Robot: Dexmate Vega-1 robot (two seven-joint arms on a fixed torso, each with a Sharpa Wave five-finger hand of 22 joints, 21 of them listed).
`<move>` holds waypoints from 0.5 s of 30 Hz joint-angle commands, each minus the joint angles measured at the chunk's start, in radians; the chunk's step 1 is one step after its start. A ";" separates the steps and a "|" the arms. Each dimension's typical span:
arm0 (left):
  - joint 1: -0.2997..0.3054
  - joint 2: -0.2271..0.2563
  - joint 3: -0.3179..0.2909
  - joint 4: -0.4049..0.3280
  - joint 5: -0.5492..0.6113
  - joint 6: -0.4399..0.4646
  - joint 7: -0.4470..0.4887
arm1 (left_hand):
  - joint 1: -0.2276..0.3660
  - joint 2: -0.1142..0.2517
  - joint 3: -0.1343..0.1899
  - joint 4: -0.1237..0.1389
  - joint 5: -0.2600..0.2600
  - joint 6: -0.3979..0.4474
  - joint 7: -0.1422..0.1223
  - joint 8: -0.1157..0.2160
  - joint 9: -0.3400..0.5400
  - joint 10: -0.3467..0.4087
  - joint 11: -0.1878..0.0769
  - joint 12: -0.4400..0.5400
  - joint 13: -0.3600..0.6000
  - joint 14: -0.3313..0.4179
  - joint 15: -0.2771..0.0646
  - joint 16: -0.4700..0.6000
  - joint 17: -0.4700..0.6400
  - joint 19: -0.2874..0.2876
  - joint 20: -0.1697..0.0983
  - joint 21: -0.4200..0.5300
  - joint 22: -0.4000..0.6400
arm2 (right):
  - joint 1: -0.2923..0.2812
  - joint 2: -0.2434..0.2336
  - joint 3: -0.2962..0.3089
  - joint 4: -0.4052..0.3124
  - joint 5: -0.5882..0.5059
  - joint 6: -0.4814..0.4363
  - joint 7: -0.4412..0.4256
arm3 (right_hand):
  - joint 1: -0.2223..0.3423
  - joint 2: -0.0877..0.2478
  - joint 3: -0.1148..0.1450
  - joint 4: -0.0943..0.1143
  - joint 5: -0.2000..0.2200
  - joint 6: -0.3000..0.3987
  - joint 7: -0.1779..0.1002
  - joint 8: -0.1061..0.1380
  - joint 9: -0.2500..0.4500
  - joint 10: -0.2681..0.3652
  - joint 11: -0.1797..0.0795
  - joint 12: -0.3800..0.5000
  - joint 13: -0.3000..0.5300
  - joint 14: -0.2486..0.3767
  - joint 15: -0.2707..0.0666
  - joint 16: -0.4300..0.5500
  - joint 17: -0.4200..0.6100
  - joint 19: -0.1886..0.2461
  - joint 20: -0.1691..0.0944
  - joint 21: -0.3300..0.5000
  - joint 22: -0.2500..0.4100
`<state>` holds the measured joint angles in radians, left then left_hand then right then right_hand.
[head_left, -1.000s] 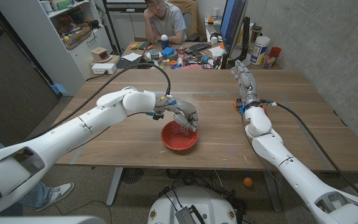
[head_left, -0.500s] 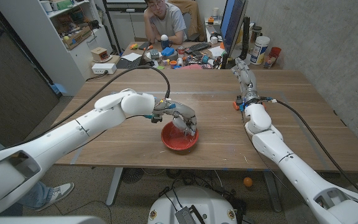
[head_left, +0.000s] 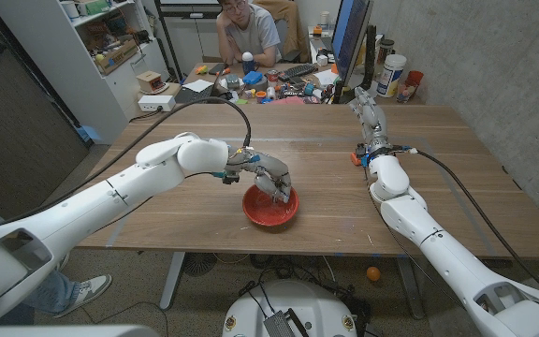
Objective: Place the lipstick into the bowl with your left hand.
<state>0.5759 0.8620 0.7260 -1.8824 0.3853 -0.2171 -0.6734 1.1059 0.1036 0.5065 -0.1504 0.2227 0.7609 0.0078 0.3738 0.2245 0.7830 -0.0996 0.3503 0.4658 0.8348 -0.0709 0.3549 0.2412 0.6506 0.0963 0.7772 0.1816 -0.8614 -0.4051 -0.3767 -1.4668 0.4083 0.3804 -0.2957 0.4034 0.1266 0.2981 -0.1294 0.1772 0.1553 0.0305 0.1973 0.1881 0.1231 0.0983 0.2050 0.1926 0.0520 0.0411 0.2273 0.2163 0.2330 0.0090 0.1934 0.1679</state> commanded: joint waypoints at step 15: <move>-0.005 -0.006 -0.012 -0.005 -0.042 0.063 -0.021 | -0.062 0.025 -0.057 -0.011 0.006 -0.051 0.005 -0.069 0.008 -0.129 0.047 -0.057 0.010 -0.170 0.086 -0.041 0.016 -0.150 0.098 -0.070 0.002 | 0.000 -0.003 -0.006 0.003 0.006 0.003 0.014 | 0.009 -0.002 -0.007 0.001 0.004 0.009 0.003 -0.001 0.002 0.009 0.006 0.000 0.005 0.008 0.000 0.000 0.004 -0.003 0.007 -0.003 0.003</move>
<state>0.5463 0.8613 0.7383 -1.8838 0.3759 -0.1883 -0.7450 1.0222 0.0930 0.4303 -0.1453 0.2177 0.6283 0.0279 0.2725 0.2239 0.5847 -0.0406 0.2655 0.4709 0.6039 0.0376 0.2910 0.2581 0.4643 0.2066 0.6949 0.1817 -0.8623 -0.4065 -0.3820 -1.4690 0.4116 0.3795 -0.2884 0.4034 0.1266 0.2953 -0.1267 0.1772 0.1553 0.0305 0.1973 0.1881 0.1287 0.1037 0.2050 0.1926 0.0520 0.0410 0.2273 0.2162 0.2328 0.0092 0.1934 0.1679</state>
